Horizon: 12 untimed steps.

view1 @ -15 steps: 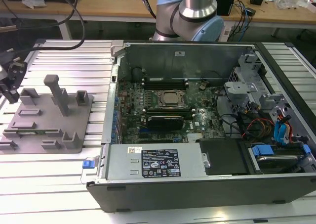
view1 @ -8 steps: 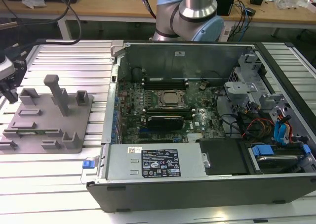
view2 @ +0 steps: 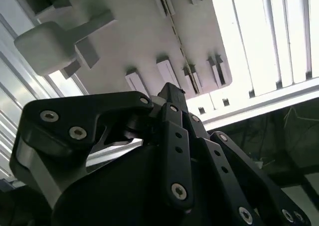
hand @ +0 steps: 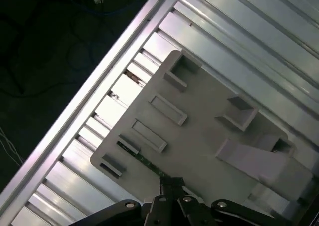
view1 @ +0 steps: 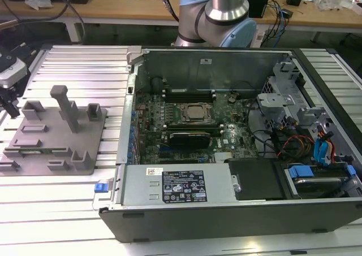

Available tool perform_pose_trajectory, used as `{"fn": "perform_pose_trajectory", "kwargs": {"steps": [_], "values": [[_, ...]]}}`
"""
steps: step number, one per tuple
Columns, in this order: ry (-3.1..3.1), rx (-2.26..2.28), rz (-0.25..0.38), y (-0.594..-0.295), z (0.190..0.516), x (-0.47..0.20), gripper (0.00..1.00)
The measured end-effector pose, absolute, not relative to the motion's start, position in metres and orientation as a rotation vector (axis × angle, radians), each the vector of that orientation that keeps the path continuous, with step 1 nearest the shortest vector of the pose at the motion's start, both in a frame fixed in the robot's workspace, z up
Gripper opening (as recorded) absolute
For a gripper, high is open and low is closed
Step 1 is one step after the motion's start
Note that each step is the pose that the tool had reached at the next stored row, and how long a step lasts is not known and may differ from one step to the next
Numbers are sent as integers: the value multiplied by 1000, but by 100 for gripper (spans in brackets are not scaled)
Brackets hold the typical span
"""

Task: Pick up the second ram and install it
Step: 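Pick up the second ram and move it above second insertion slot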

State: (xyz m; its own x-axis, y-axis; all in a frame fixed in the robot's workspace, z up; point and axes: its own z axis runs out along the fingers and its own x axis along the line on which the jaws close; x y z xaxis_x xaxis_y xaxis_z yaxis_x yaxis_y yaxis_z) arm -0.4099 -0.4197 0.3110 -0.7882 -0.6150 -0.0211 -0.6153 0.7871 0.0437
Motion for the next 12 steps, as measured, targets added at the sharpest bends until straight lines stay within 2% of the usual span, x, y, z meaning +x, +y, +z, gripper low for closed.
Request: {"fn": "perform_pose_trajectory", "kwargs": {"steps": [12], "values": [[2717,-1582,76,-420,310,-410,8]]}}
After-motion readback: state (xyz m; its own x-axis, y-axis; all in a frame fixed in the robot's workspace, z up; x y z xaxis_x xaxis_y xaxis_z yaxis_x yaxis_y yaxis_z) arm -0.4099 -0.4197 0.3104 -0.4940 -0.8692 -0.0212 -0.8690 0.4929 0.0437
